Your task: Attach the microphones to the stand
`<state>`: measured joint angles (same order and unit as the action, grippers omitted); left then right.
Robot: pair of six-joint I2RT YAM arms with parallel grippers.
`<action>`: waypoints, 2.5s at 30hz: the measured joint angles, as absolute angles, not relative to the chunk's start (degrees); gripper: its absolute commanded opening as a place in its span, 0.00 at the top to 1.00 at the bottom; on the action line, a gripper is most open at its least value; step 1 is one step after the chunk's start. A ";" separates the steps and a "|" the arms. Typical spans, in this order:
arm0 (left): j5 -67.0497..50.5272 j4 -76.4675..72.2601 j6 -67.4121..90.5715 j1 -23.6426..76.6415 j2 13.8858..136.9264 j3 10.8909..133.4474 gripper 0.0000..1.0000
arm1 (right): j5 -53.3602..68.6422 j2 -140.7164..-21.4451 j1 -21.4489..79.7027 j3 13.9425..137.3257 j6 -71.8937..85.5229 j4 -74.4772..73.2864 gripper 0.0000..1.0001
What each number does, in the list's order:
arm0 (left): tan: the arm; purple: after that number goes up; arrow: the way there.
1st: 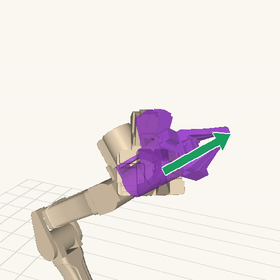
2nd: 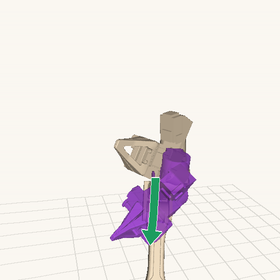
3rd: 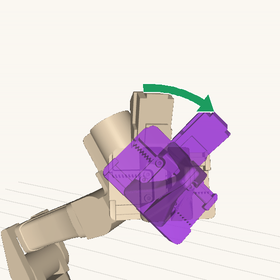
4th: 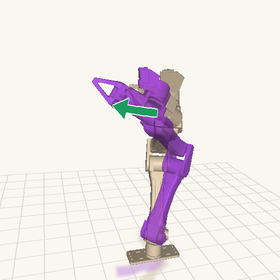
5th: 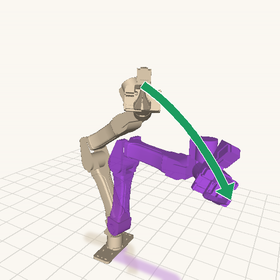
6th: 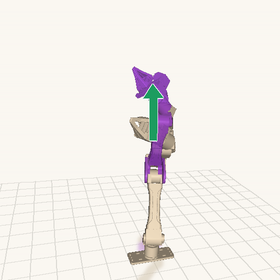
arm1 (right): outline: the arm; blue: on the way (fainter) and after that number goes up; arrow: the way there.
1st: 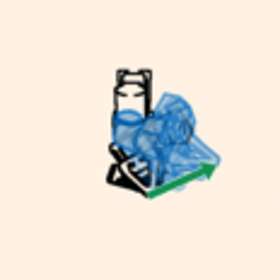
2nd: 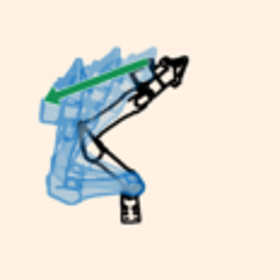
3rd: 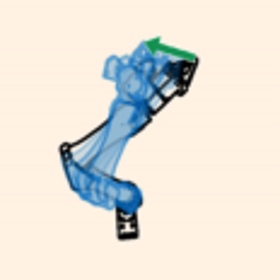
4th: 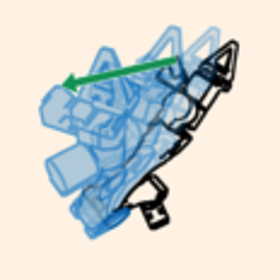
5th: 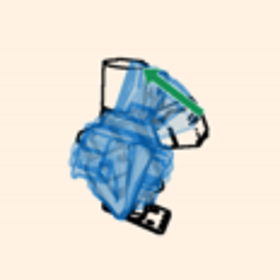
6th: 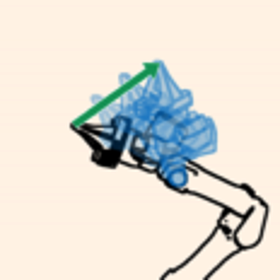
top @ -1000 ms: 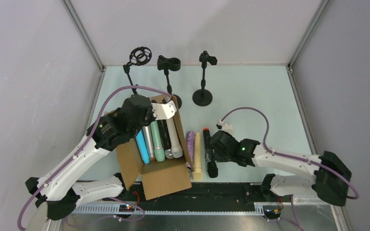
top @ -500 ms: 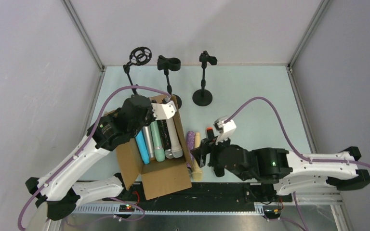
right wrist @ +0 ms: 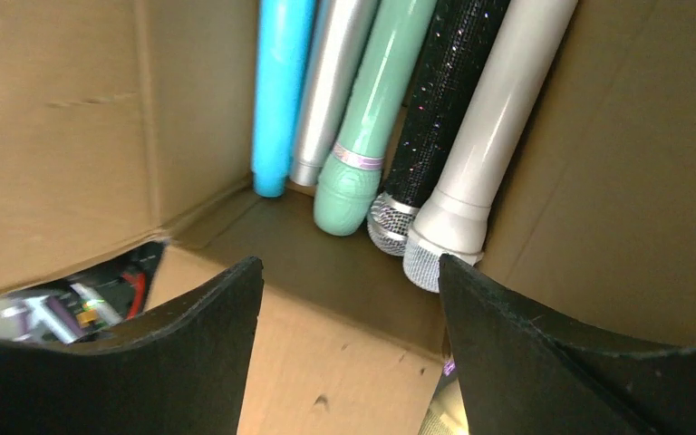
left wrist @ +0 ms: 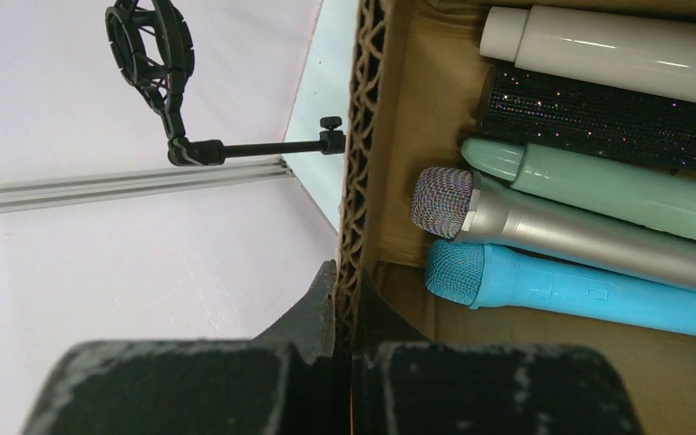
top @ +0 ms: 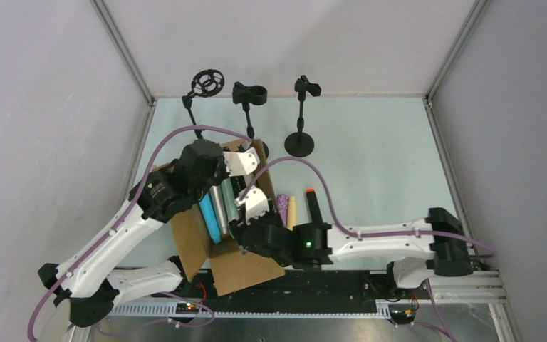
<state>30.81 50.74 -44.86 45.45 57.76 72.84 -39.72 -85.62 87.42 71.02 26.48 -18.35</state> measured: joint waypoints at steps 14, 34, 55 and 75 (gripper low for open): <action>31.46 51.42 -44.38 44.58 57.71 72.73 1.00 | -42.44 -97.84 79.37 73.12 28.01 -18.13 0.23; 31.83 51.79 -43.99 44.49 57.39 72.29 1.00 | -43.90 -105.69 77.32 75.72 33.91 -21.02 0.54; 29.82 51.31 -43.97 44.86 56.27 72.29 1.00 | -35.14 -101.47 80.49 73.87 29.98 -13.32 0.58; 29.71 51.64 -43.97 44.86 55.86 72.29 1.00 | -24.03 -106.54 75.22 75.29 32.97 -5.26 0.43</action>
